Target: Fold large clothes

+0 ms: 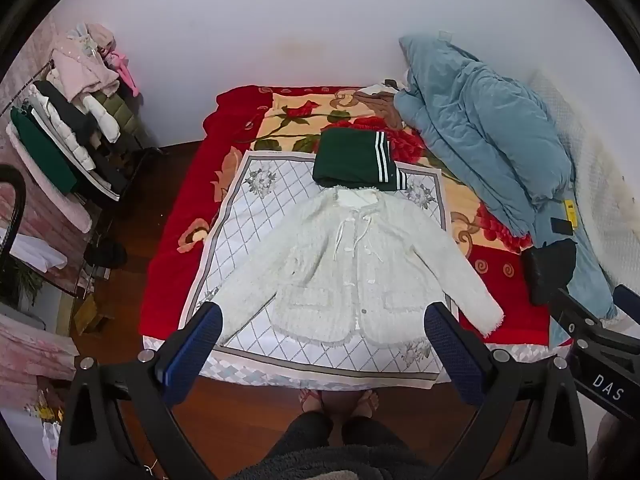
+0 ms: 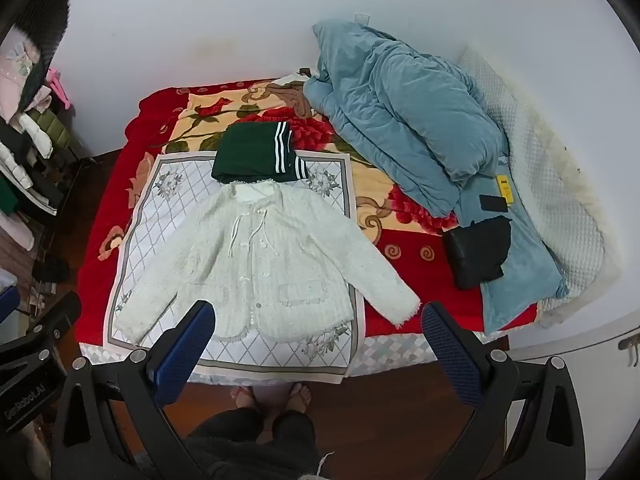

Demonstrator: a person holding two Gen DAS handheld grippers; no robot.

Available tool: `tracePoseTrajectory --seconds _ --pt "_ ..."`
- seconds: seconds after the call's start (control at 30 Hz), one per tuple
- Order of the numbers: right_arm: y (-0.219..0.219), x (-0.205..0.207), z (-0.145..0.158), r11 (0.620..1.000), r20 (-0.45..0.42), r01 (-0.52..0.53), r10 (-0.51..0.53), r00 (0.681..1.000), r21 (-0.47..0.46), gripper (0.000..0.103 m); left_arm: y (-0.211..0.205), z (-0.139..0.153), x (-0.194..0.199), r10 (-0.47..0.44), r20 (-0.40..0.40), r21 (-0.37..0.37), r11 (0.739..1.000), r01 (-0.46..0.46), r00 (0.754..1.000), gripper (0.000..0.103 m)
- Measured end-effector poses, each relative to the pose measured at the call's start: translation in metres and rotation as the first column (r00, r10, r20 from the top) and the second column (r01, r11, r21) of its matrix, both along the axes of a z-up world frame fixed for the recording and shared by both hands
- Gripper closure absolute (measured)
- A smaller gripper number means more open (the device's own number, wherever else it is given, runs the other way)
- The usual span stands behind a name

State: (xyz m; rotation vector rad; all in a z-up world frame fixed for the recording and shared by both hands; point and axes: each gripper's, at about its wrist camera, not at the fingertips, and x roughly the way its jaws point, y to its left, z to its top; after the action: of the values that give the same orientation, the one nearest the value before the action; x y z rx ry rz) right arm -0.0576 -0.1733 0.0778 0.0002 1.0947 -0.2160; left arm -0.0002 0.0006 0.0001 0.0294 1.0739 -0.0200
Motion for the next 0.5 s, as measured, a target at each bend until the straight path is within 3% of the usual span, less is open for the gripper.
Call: tracePoseTrajectory --seconds 0.5 --pt "-0.0008 0.0002 0.0009 1.0 0.007 -0.002 0.002 1.0 0.012 0.0 0.0048 0.0044 0.0014 0.006 0.002 0.003 1.0 -0.006 1.0 0.0"
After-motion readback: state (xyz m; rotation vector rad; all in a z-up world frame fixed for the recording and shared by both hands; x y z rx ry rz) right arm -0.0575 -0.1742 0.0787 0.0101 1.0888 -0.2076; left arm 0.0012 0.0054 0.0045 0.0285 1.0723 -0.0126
